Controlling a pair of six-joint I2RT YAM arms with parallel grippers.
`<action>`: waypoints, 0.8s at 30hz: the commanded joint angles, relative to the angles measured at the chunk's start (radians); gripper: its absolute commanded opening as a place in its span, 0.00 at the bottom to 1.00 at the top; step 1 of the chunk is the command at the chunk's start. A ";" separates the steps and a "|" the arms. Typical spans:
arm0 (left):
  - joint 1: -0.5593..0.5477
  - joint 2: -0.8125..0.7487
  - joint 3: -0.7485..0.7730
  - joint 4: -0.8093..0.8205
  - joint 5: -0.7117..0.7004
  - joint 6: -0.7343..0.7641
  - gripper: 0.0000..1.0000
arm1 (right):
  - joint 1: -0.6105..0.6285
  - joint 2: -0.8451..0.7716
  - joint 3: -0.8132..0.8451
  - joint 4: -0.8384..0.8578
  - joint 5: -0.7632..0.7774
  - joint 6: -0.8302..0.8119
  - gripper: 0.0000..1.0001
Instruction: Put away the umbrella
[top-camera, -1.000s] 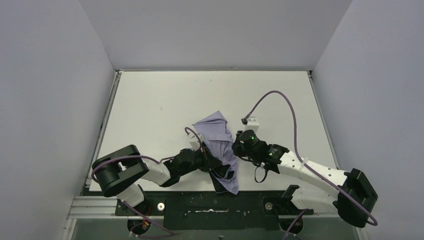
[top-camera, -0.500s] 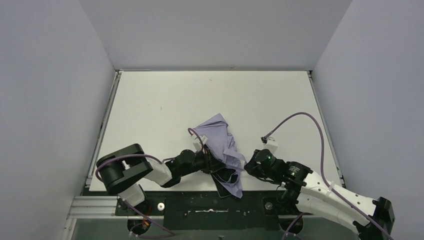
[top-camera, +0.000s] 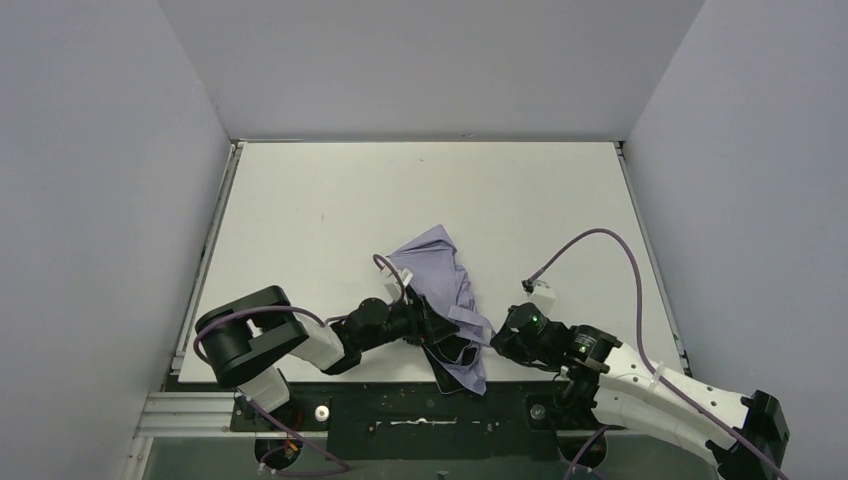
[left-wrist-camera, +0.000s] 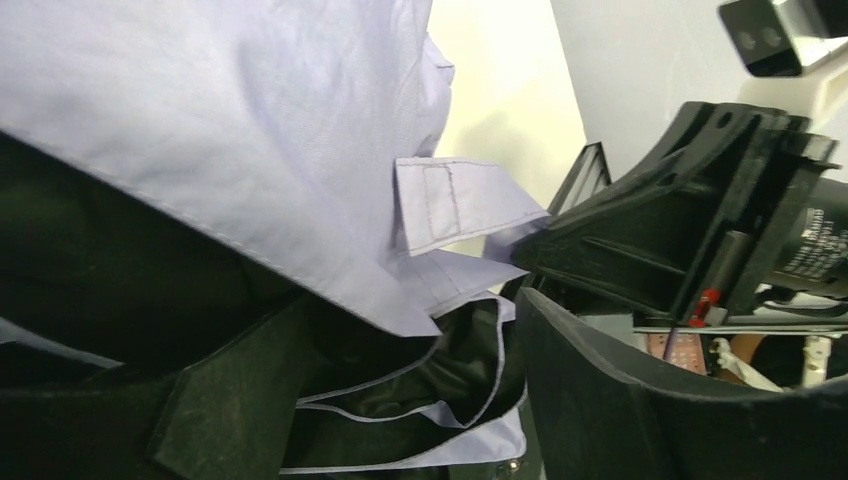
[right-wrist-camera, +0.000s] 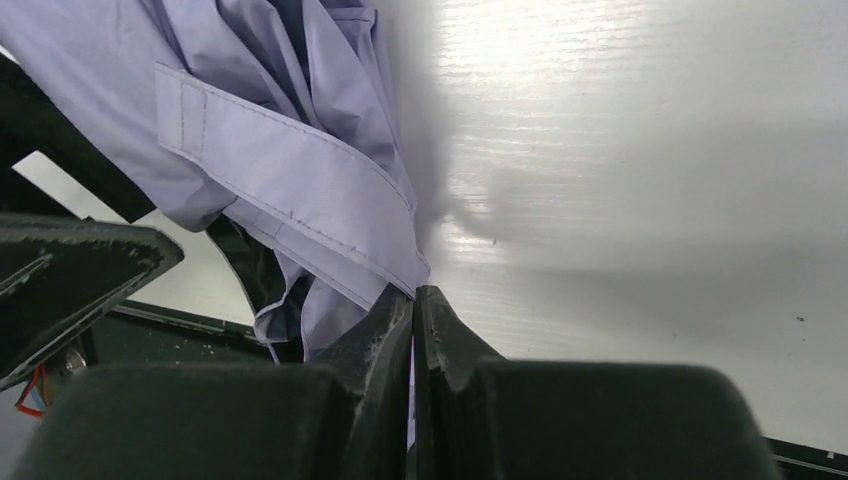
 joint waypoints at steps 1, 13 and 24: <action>0.020 -0.025 0.028 -0.048 -0.064 0.005 0.57 | 0.014 -0.054 -0.004 -0.032 -0.003 0.021 0.00; 0.046 0.022 0.040 -0.018 -0.055 -0.002 0.26 | 0.027 -0.138 0.052 -0.119 -0.109 0.022 0.00; 0.072 0.070 0.047 0.036 -0.007 -0.007 0.00 | 0.039 -0.024 0.142 -0.287 -0.245 -0.072 0.24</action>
